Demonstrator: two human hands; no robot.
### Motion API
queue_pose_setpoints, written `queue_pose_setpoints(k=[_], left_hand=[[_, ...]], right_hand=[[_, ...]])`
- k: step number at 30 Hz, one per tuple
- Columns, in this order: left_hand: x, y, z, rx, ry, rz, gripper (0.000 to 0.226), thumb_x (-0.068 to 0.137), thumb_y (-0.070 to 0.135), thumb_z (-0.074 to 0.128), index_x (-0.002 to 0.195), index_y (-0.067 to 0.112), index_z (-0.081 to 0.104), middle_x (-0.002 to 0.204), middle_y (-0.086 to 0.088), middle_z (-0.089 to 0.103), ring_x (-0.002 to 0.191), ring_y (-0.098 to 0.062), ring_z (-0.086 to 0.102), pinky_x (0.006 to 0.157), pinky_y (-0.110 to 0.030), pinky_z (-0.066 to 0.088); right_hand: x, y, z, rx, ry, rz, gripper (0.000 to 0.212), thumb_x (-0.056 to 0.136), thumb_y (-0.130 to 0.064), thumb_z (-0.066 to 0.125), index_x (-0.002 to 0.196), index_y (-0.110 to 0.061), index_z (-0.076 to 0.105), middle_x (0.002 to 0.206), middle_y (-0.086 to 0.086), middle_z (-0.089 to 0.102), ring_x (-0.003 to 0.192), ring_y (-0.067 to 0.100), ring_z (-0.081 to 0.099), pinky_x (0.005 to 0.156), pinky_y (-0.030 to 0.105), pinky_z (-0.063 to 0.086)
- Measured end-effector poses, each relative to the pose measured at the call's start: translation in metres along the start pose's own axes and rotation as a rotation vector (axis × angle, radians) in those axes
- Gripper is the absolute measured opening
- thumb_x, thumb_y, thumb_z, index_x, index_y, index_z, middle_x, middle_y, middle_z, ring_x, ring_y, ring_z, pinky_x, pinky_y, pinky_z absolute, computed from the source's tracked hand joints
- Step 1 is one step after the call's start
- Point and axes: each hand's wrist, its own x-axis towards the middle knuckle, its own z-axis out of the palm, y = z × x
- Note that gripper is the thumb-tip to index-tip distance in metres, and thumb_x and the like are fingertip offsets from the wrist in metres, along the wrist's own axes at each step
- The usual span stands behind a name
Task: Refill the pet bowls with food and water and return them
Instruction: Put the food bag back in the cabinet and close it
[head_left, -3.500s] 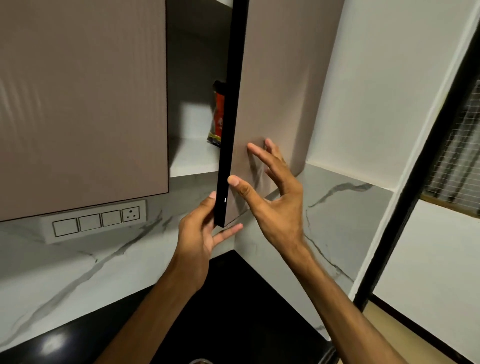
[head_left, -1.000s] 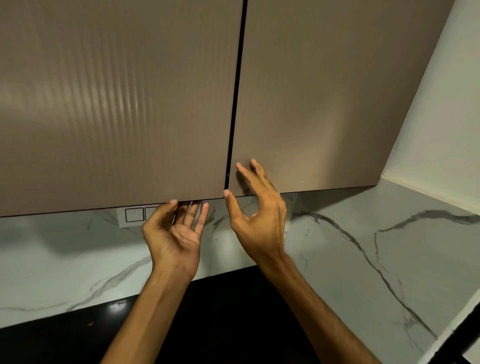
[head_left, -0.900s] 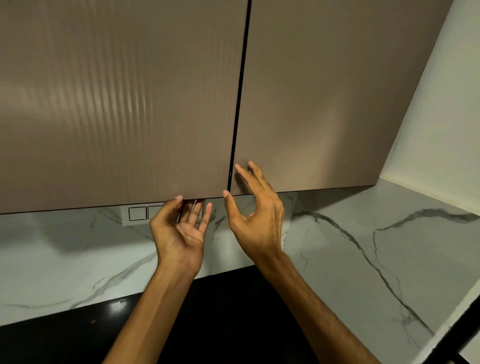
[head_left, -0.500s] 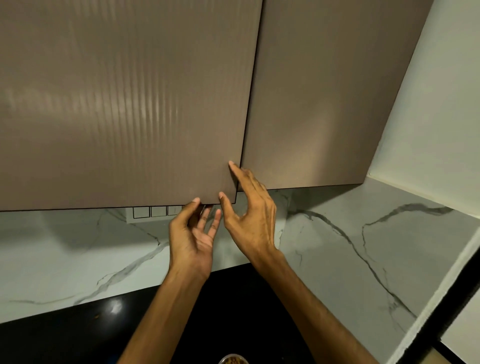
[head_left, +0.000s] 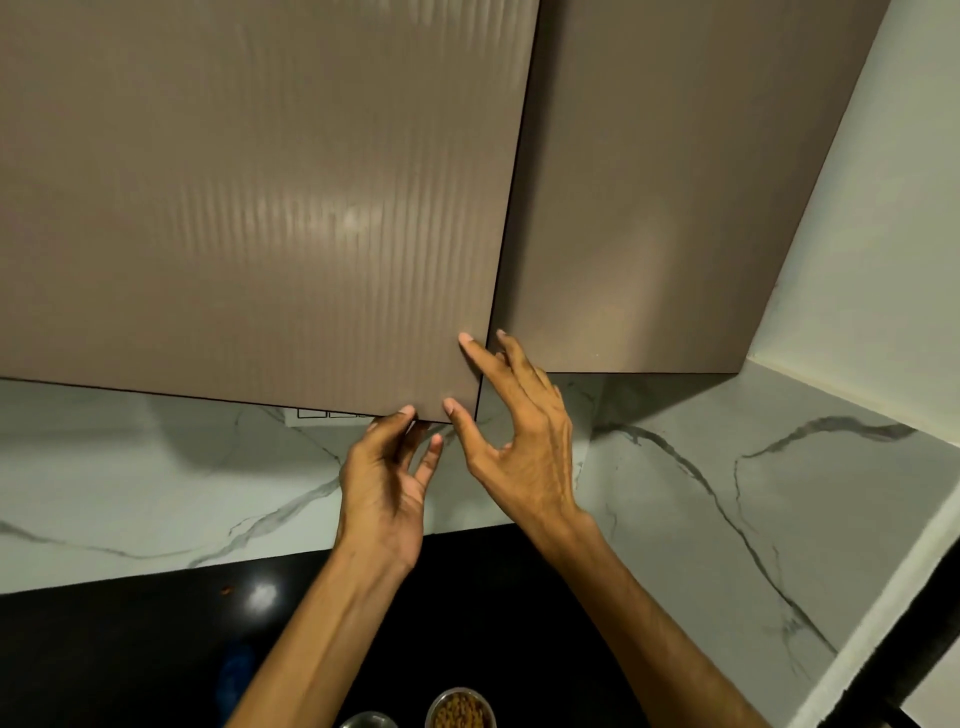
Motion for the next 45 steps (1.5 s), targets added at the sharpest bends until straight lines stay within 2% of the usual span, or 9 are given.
queue_pose_setpoints(k=[10, 13, 18, 28, 32, 36, 39, 41, 45], left_hand=[[-0.045, -0.004, 0.006, -0.004, 0.105, 0.085, 0.008, 0.091, 0.004, 0.065, 0.088, 0.009, 0.070, 0.096, -0.009, 0.069, 0.093, -0.021, 0.063, 0.077, -0.028, 0.056], [-0.063, -0.003, 0.006, -0.011, 0.121, 0.100, 0.007, 0.091, 0.005, 0.065, 0.088, 0.008, 0.070, 0.098, -0.012, 0.070, 0.092, -0.022, 0.063, 0.076, -0.027, 0.056], [-0.094, 0.002, 0.006, -0.021, 0.160, 0.132, 0.003, 0.090, 0.006, 0.067, 0.090, 0.007, 0.070, 0.092, -0.012, 0.070, 0.081, -0.020, 0.064, 0.074, -0.027, 0.058], [-0.141, 0.018, -0.001, -0.016, 0.216, 0.171, 0.003, 0.089, 0.005, 0.067, 0.089, 0.007, 0.069, 0.094, -0.012, 0.068, 0.083, -0.019, 0.065, 0.078, -0.029, 0.058], [-0.160, 0.026, -0.008, -0.011, 0.227, 0.197, 0.005, 0.088, 0.005, 0.067, 0.093, 0.007, 0.069, 0.088, -0.010, 0.070, 0.077, -0.017, 0.066, 0.075, -0.028, 0.058], [-0.180, 0.036, -0.015, 0.007, 0.238, 0.245, 0.008, 0.089, 0.003, 0.066, 0.095, 0.007, 0.067, 0.082, -0.009, 0.069, 0.072, -0.016, 0.067, 0.080, -0.032, 0.057], [-0.194, 0.045, -0.024, 0.027, 0.234, 0.272, 0.026, 0.088, 0.003, 0.067, 0.114, 0.007, 0.062, 0.078, -0.007, 0.069, 0.069, -0.015, 0.067, 0.073, -0.030, 0.060], [-0.204, 0.053, -0.032, 0.020, 0.249, 0.296, 0.041, 0.088, 0.004, 0.068, 0.128, 0.006, 0.061, 0.079, -0.006, 0.070, 0.068, -0.014, 0.067, 0.066, -0.029, 0.060], [-0.226, 0.073, -0.044, -0.007, 0.251, 0.336, 0.048, 0.088, 0.004, 0.067, 0.135, 0.013, 0.064, 0.104, -0.013, 0.076, 0.085, -0.019, 0.071, 0.062, -0.029, 0.061]], right_hand=[[-0.011, -0.004, -0.021, 0.102, -0.061, -0.107, 0.065, 0.094, -0.047, 0.071, 0.153, -0.032, 0.051, 0.162, 0.013, 0.045, 0.147, 0.019, 0.045, 0.115, 0.035, 0.029], [-0.017, -0.010, -0.026, 0.162, -0.067, -0.141, 0.065, 0.094, -0.051, 0.067, 0.154, -0.032, 0.049, 0.160, 0.013, 0.048, 0.148, 0.018, 0.042, 0.117, 0.041, 0.035], [-0.026, -0.028, -0.035, 0.234, -0.077, -0.199, 0.065, 0.095, -0.048, 0.068, 0.154, -0.033, 0.047, 0.162, 0.010, 0.046, 0.146, 0.001, 0.032, 0.117, 0.012, 0.014], [-0.036, -0.063, -0.047, 0.358, -0.062, -0.337, 0.065, 0.094, -0.044, 0.070, 0.153, -0.031, 0.047, 0.154, 0.014, 0.055, 0.145, 0.009, 0.039, 0.122, 0.013, 0.015], [-0.040, -0.081, -0.052, 0.396, -0.046, -0.412, 0.061, 0.093, -0.038, 0.074, 0.148, -0.029, 0.053, 0.139, 0.013, 0.068, 0.135, 0.024, 0.058, 0.117, 0.025, 0.035], [-0.043, -0.103, -0.056, 0.449, -0.017, -0.482, 0.060, 0.089, -0.031, 0.080, 0.144, -0.027, 0.056, 0.121, 0.012, 0.073, 0.117, 0.023, 0.064, 0.103, 0.031, 0.045], [-0.048, -0.123, -0.058, 0.488, -0.001, -0.521, 0.058, 0.088, -0.030, 0.081, 0.141, -0.025, 0.059, 0.122, 0.013, 0.073, 0.115, 0.022, 0.063, 0.103, 0.030, 0.045], [-0.051, -0.138, -0.057, 0.529, 0.007, -0.540, 0.058, 0.087, -0.029, 0.082, 0.140, -0.024, 0.060, 0.122, 0.014, 0.073, 0.113, 0.023, 0.065, 0.100, 0.035, 0.049], [-0.056, -0.169, -0.055, 0.601, 0.000, -0.578, 0.059, 0.085, -0.029, 0.085, 0.138, -0.021, 0.062, 0.131, 0.018, 0.070, 0.112, 0.027, 0.068, 0.096, 0.044, 0.052]])
